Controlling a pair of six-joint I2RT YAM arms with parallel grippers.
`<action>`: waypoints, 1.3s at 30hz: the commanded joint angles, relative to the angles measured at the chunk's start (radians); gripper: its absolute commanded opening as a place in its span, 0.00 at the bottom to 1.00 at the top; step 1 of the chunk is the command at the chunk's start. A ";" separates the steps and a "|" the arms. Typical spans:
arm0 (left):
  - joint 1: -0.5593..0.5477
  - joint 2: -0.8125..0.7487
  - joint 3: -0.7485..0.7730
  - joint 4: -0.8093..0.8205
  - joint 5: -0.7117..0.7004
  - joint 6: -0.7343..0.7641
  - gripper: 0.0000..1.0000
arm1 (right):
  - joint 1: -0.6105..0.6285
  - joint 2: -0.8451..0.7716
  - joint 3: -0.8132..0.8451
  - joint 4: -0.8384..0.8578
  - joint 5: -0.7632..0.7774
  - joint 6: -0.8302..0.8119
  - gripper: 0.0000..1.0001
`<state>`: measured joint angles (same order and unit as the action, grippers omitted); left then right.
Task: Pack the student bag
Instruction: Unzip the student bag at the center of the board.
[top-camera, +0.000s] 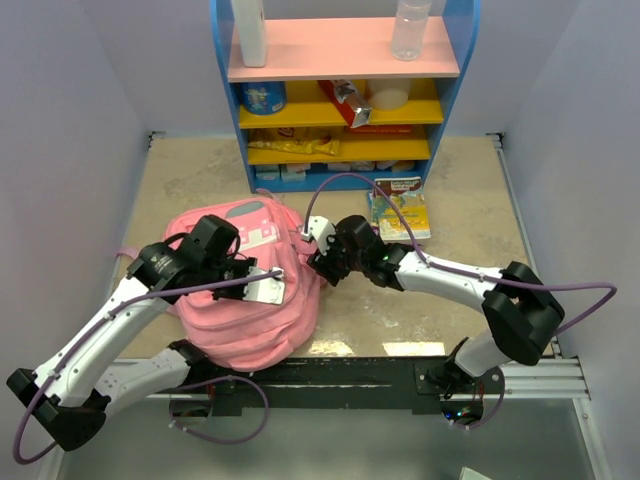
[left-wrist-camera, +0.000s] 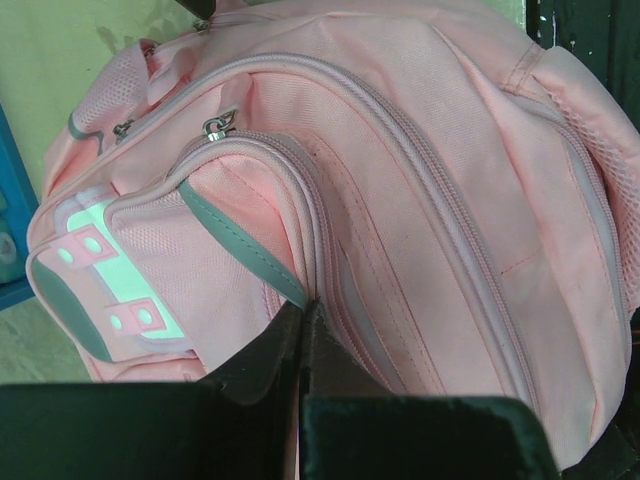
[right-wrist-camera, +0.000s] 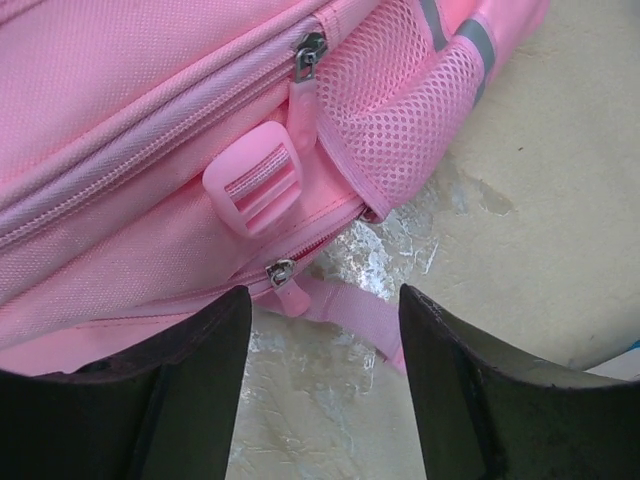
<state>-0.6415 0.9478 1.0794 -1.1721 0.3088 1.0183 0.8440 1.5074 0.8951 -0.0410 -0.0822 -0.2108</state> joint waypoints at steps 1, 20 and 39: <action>0.002 -0.033 0.100 0.029 0.001 0.054 0.00 | 0.001 -0.026 -0.021 0.021 -0.041 -0.114 0.65; 0.002 -0.098 0.057 0.031 -0.039 0.054 0.00 | 0.021 0.077 -0.015 0.079 -0.179 -0.144 0.60; 0.002 -0.072 -0.075 0.190 -0.054 -0.027 0.00 | 0.029 -0.065 -0.031 0.023 -0.060 0.048 0.00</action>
<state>-0.6418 0.8585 1.0279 -1.1347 0.2741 1.0302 0.8661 1.5543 0.8658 -0.0265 -0.1436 -0.2276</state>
